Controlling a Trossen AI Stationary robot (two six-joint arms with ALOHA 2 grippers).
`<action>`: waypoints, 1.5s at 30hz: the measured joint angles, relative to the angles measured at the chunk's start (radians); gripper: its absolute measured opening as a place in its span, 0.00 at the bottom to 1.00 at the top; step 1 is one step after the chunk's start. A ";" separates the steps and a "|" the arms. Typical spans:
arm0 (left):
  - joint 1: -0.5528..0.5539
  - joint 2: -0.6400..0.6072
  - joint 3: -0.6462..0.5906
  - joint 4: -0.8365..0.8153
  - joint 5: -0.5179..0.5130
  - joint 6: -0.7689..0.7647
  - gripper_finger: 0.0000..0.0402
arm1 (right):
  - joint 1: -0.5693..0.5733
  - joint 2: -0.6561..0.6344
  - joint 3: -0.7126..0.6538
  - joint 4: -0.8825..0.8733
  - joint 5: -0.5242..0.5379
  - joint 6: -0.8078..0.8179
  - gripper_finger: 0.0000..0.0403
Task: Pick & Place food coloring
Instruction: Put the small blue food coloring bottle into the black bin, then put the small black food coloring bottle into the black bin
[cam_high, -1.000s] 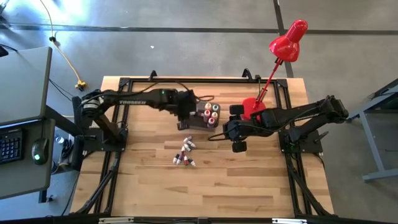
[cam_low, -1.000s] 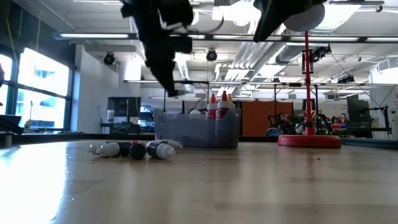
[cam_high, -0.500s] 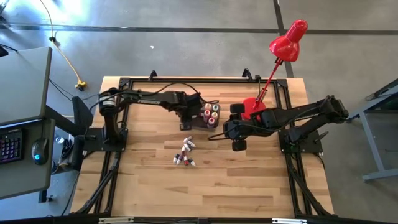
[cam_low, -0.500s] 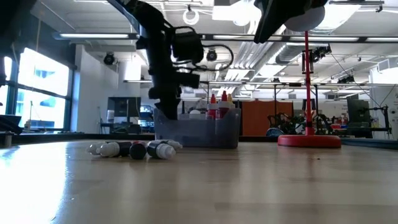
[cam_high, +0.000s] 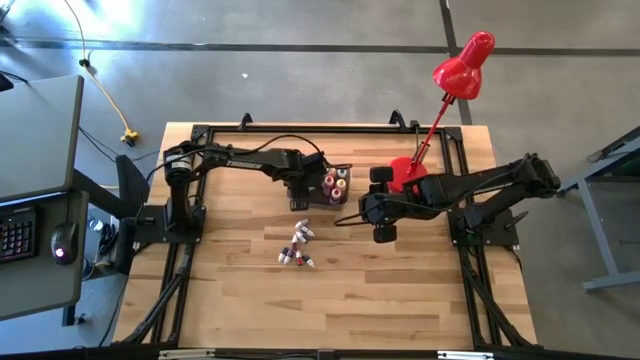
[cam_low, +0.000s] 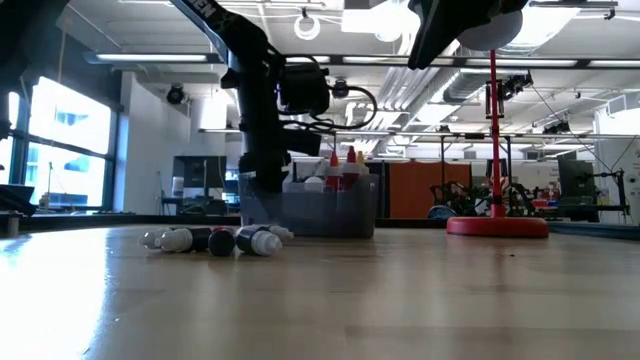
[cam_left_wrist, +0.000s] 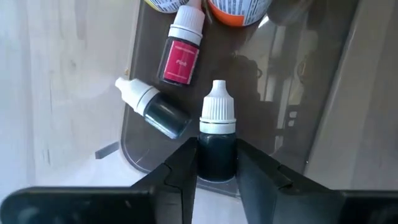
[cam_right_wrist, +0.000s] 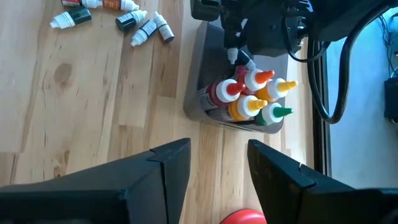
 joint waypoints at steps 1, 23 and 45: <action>0.000 0.000 0.000 0.000 0.000 0.000 0.25 | 0.000 0.000 0.000 0.000 0.000 0.000 0.38; -0.129 -0.013 0.487 -0.855 0.203 -0.195 0.38 | 0.000 0.000 0.000 0.000 0.000 0.009 0.38; -0.662 -0.092 0.042 -0.360 0.017 -0.952 0.32 | 0.000 0.000 0.000 0.023 0.000 0.021 0.38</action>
